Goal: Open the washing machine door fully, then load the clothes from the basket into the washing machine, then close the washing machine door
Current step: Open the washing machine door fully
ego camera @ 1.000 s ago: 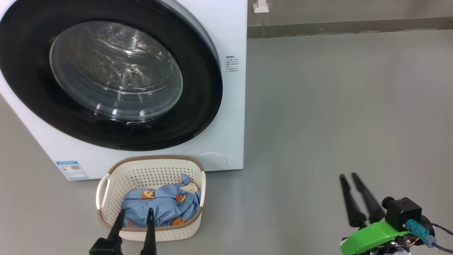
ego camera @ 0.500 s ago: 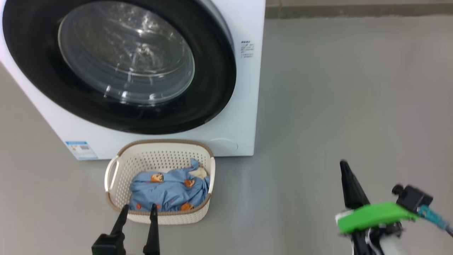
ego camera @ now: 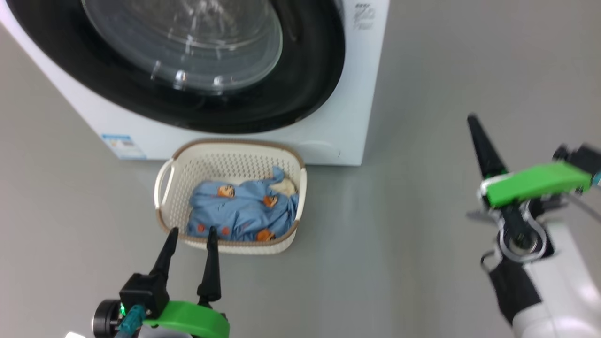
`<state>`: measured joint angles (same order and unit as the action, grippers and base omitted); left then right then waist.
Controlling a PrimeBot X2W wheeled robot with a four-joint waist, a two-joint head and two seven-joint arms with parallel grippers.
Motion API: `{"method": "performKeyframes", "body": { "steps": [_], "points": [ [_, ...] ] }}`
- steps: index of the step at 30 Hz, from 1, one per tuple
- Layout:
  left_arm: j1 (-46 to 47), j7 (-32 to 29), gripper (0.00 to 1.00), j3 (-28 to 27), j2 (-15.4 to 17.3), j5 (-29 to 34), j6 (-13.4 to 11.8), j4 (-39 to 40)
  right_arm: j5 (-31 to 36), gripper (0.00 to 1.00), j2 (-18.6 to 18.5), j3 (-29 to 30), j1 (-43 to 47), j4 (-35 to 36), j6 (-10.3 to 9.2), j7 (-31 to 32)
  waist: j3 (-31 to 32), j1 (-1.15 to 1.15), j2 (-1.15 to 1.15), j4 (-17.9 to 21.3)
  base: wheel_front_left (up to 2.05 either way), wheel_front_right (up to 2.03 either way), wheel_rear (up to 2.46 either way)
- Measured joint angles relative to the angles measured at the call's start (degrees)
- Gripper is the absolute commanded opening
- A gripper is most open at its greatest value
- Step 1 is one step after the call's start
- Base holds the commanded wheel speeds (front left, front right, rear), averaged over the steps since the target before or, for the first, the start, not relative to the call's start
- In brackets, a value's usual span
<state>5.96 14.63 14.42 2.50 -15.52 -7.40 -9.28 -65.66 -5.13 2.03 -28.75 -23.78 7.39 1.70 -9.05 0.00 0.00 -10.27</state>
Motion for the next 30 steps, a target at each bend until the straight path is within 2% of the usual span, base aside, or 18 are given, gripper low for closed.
{"method": "performKeyframes", "body": {
  "steps": [17, 30],
  "points": [
    [6.2, 0.0, 1.0, 5.5, -0.3, -3.3, -1.4, 2.5, -1.8, 0.0, -4.6, 2.2, -21.3, -6.8, 0.0, 10.9, -10.6, 0.0, 0.0, -5.5, 0.0, 0.0, 0.0],
    [8.6, 0.0, 1.0, 8.2, -0.4, -4.5, -1.9, 3.2, -1.0, 0.0, -5.9, -0.9, -34.0, -14.3, 0.0, 15.4, -16.2, 0.0, 0.0, -9.1, 0.0, 0.0, 0.0]
  ]
}}
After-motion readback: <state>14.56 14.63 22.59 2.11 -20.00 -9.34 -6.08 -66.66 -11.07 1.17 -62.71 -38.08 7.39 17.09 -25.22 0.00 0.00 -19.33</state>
